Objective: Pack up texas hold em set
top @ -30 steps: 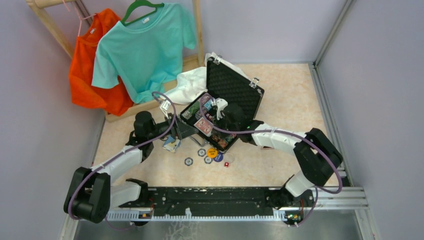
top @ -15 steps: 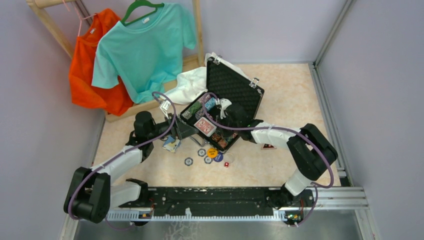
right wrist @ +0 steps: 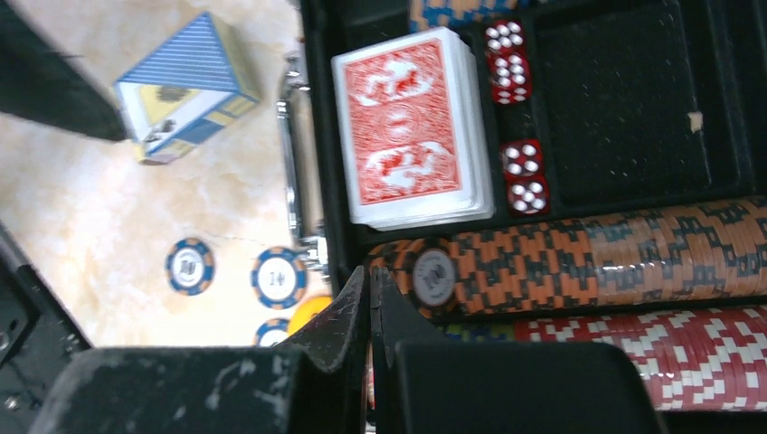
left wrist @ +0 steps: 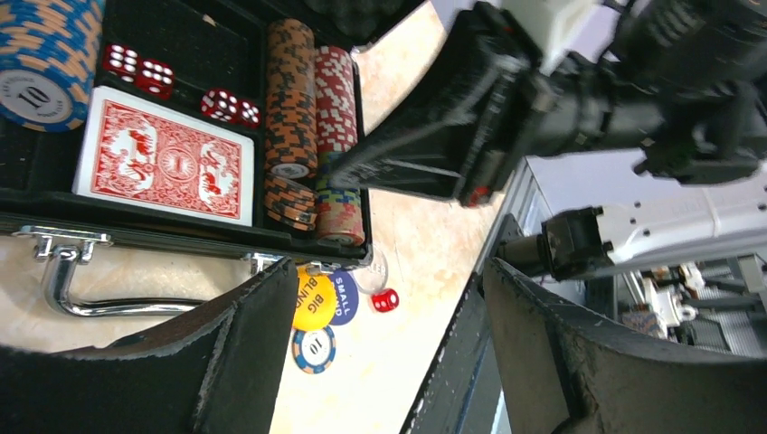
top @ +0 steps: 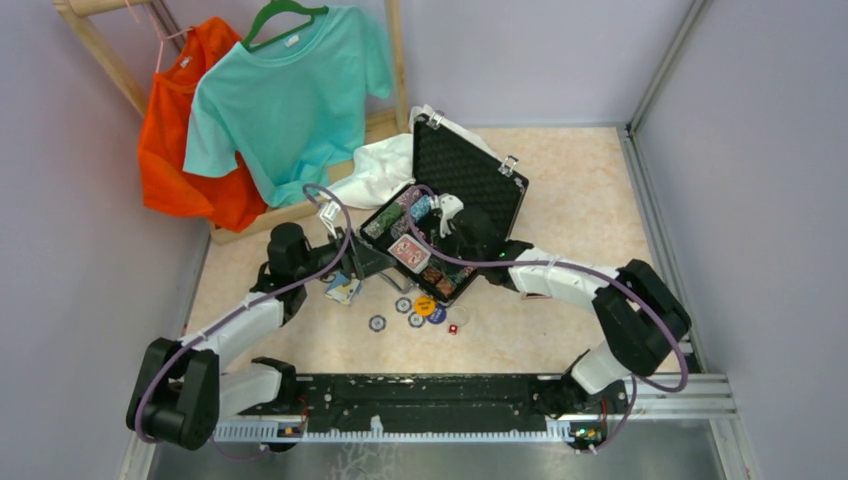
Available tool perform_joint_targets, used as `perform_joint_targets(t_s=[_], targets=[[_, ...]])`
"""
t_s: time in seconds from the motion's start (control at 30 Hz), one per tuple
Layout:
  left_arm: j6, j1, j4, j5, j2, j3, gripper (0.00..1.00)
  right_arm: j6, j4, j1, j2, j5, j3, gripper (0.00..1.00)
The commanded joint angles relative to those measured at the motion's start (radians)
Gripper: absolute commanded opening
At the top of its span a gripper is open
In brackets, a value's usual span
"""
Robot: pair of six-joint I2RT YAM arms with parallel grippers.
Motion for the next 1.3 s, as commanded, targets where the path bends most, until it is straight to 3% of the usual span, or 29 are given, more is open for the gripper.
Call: perform_joint_targets(t_s=[0.0, 0.07, 0.17, 0.23, 0.4, 0.57, 0.7, 1.07, 1.27], targets=[[0.057, 0.005, -0.138, -0.117, -0.075, 0.036, 0.81, -0.032, -0.033, 0.071, -0.091, 0.033, 0.083, 0.0], [0.057, 0.006, -0.277, -0.251, -0.115, 0.072, 0.88, -0.037, -0.079, 0.123, -0.074, 0.055, 0.124, 0.02], [0.02, 0.027, -0.482, -0.435, -0.15, 0.134, 0.98, -0.058, -0.155, 0.236, -0.013, 0.142, 0.19, 0.25], [-0.002, 0.073, -0.582, -0.508, -0.153, 0.172, 0.99, -0.063, -0.188, 0.313, 0.037, 0.192, 0.226, 0.4], [-0.062, 0.253, -0.664, -0.439, -0.13, 0.171, 0.99, -0.041, -0.211, 0.445, 0.183, 0.274, 0.298, 0.58], [-0.089, 0.411, -0.642, -0.301, -0.088, 0.13, 0.99, -0.036, -0.26, 0.521, 0.293, 0.371, 0.379, 0.64], [-0.059, 0.471, -0.654, -0.27, -0.088, 0.129, 0.99, -0.02, -0.245, 0.522, 0.34, 0.372, 0.383, 0.65], [-0.051, 0.495, -0.611, -0.163, -0.053, 0.104, 0.99, -0.014, -0.239, 0.522, 0.415, 0.362, 0.406, 0.65], [-0.05, 0.497, -0.601, -0.146, -0.047, 0.101, 0.99, -0.014, -0.247, 0.522, 0.426, 0.361, 0.416, 0.56]])
